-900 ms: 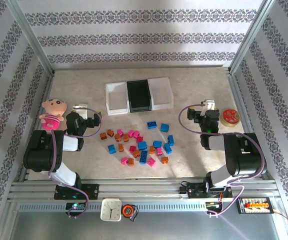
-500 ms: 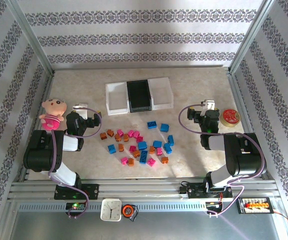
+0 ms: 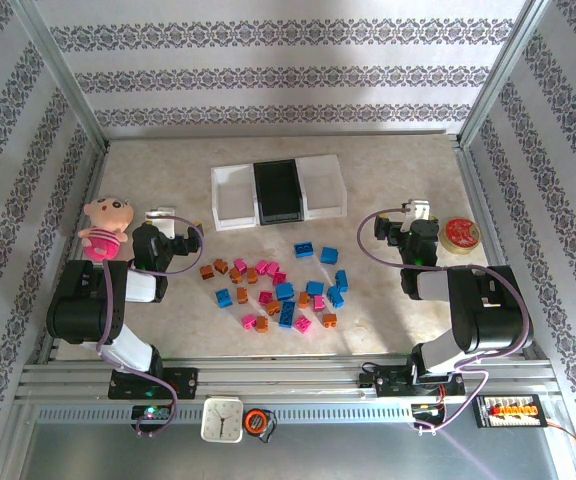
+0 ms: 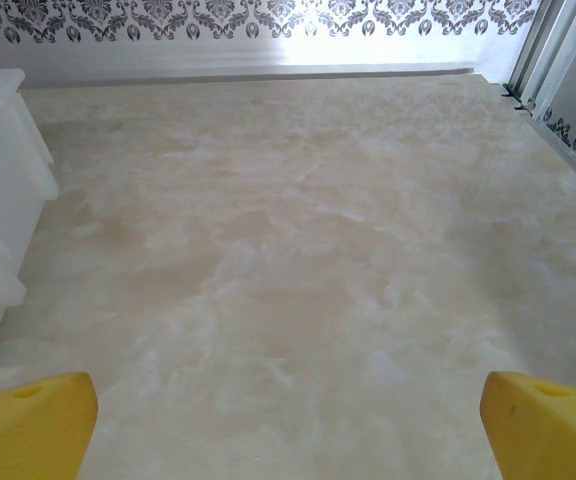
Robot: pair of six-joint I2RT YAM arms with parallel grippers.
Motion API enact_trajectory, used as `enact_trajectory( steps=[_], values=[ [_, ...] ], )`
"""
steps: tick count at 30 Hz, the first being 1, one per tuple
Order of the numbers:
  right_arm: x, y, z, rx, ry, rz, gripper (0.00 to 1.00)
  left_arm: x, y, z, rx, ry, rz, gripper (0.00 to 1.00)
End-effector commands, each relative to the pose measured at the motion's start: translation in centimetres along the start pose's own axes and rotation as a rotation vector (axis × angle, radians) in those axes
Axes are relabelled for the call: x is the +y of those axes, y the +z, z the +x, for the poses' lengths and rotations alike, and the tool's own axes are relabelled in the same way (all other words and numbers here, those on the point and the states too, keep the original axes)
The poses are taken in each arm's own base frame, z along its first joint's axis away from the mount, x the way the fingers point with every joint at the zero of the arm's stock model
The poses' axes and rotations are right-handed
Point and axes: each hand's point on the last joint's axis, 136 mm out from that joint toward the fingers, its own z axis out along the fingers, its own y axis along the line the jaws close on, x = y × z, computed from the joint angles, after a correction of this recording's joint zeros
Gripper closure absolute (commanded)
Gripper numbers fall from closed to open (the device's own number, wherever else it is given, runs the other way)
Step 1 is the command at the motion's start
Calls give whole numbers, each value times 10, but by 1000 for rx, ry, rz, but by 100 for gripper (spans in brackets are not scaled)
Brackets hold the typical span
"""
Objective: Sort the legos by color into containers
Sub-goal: Move the container to the top-center of the table.
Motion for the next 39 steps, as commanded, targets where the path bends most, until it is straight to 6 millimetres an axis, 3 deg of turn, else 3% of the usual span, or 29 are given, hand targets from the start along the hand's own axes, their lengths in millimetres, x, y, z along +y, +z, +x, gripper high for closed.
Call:
enact_trajectory(
  steps=[1,19,27,30,33,35,37,39],
  values=[
    [2,0,-7,-34,-6,-16,2,1,2,-5,-14,11,-3,1],
    [0,0,-9,-38,2,-3,2,4,1,-6,-19,3,-22,1],
    [4,-13,-29,6,-16,15,2,17,-24,-45,-30,-35,-113,1],
    [-4,-20,-40,20,-24,133,2,26,-38,-75,-123,-119,-166,1],
    [-19,-28,-66,-26,-37,353,2,31,-51,-103,-247,-237,-183,1],
    [-25,-26,-76,-42,45,431,2,37,-57,-114,-309,-349,-194,1],
    [-21,-26,-68,26,237,397,2,43,-65,-115,-361,-515,-202,1],
    [-1,-12,-65,102,391,161,2,54,-73,-103,-388,-727,-228,1]
  ],
)
